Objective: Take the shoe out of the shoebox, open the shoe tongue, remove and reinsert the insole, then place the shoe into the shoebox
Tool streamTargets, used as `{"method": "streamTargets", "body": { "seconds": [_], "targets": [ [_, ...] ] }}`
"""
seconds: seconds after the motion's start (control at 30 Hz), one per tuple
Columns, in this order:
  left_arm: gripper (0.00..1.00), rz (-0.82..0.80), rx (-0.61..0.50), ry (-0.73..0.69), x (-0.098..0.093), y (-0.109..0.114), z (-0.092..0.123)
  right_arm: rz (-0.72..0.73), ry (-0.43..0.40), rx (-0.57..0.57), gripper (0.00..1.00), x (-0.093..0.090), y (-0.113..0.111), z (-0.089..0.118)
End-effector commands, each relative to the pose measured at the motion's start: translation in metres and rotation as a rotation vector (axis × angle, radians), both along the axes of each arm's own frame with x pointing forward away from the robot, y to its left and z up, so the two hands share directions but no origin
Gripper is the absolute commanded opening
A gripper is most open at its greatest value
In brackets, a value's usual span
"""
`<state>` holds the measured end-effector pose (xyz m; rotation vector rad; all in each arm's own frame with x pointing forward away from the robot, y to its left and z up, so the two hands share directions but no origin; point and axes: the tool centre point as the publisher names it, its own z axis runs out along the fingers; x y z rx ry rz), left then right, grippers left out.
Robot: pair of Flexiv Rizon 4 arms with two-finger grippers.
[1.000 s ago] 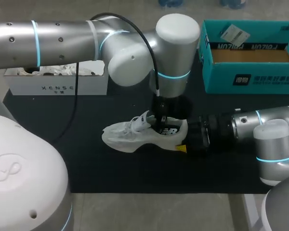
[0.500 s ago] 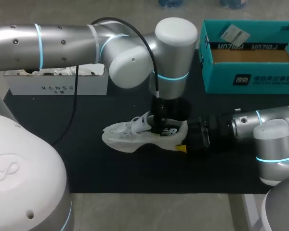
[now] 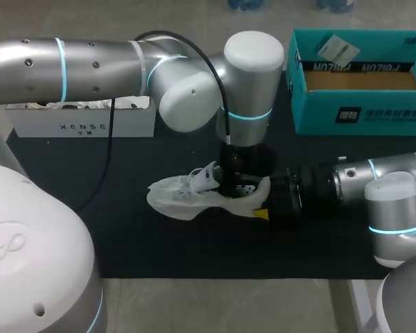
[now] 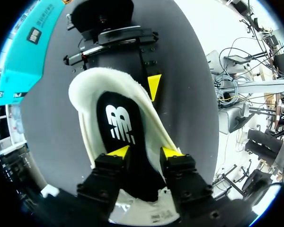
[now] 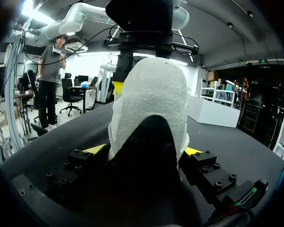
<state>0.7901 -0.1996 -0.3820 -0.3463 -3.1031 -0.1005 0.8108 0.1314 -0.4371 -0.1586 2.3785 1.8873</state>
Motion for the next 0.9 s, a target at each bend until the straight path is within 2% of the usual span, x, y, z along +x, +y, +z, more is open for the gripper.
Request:
{"method": "streamTargets", "body": {
  "seconds": [0.03, 0.17, 0.23, 0.33, 0.37, 0.53, 0.9],
  "targets": [
    [0.32, 0.003, -0.027, 0.009, 0.003, 0.002, -0.04, 0.0, 0.001, -0.002, 0.0, -0.001, 0.003, -0.008],
    [0.14, 0.025, -0.045, -0.011, 0.0, 0.007, -0.068, 0.0, 0.001, -0.002, 0.0, -0.001, 0.003, -0.008],
    [0.18, 0.031, -0.056, -0.02, -0.001, 0.009, -0.076, 0.0, 0.001, -0.002, 0.0, -0.001, 0.003, -0.008],
    [0.14, 0.032, -0.079, -0.054, -0.002, 0.011, -0.082, 0.0, 0.001, -0.002, 0.0, -0.001, 0.003, -0.008],
    [0.0, 0.03, -0.087, -0.067, -0.003, 0.012, -0.083, 0.0, 0.001, -0.002, 0.0, -0.001, 0.003, -0.008],
    [0.0, 0.053, -0.111, -0.12, -0.002, 0.012, -0.082, 0.0, 0.001, -0.002, 0.0, -0.001, 0.003, -0.008],
    [0.0, 0.04, -0.135, -0.188, 0.002, 0.009, -0.059, 0.0, 0.001, -0.002, 0.0, -0.001, 0.003, -0.008]
  ]
}}
